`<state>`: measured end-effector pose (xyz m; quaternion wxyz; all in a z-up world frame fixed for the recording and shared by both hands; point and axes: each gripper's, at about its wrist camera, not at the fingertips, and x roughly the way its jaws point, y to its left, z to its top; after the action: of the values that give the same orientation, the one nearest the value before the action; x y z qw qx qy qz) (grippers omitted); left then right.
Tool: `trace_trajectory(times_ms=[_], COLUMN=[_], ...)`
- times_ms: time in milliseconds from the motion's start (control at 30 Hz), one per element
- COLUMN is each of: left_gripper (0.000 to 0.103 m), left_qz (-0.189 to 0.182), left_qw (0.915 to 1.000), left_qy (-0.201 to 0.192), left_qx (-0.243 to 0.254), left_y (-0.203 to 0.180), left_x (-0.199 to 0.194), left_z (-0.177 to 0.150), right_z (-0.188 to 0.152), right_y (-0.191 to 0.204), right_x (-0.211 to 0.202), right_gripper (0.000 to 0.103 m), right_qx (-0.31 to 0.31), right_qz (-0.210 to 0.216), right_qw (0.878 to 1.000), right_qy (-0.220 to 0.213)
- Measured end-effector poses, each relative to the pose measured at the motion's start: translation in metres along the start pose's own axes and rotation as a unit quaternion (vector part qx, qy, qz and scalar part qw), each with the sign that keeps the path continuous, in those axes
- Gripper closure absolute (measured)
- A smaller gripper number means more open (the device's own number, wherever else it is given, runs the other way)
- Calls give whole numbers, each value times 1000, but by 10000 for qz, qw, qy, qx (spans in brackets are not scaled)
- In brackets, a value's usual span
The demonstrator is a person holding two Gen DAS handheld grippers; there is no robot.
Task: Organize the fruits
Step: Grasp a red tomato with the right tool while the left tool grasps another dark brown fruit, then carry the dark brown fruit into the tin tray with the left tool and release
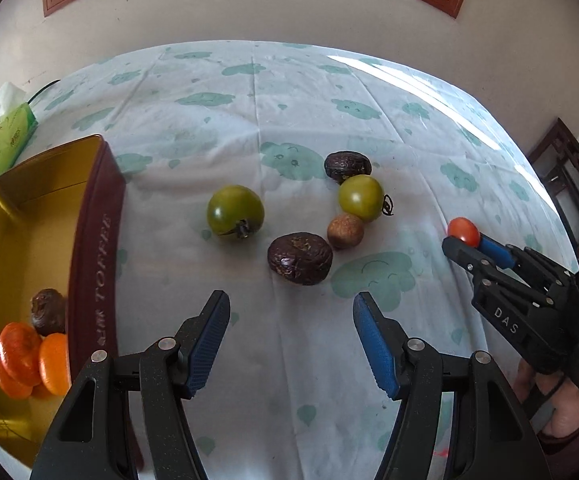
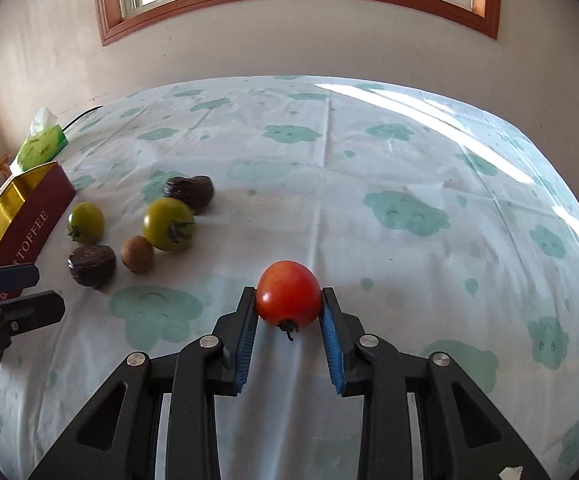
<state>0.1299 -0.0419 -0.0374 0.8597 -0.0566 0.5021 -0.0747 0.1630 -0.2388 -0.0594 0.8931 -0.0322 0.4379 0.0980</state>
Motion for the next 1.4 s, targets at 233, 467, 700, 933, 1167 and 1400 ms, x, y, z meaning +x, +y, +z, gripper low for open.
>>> trace_trajectory(times_ms=[233,467,700,933,1167,1400], left_gripper=[54,64,64,64,64,64], left_qz=[78,159,193,223,242,539], left_qw=[9999,9998,9996,9996,9991,9960], left_qy=[114,90,120,-8,-338,-598], left_qx=[-57,36,190,152,-103,-380], left_y=[-4,-7,-9,-3,25,77], left_x=[27,27,13,-17,-61,-98], left_z=[17,14,-6,-18,-21,-30], right_z=[0,-1,-1,-1,0,0], right_y=[2,1,1,1,2,2], right_x=[0,0,0,0,1,1], right_gripper=[72,72,72,72,72,72], right_qx=[-19,-20,-19,-35,-64,-64], right_qz=[-50,-53,-54,-75,-108,-108], right_qw=[10000,10000,10000,10000,9999,9999], right_qy=[-8,-9,-9,-3,4,5])
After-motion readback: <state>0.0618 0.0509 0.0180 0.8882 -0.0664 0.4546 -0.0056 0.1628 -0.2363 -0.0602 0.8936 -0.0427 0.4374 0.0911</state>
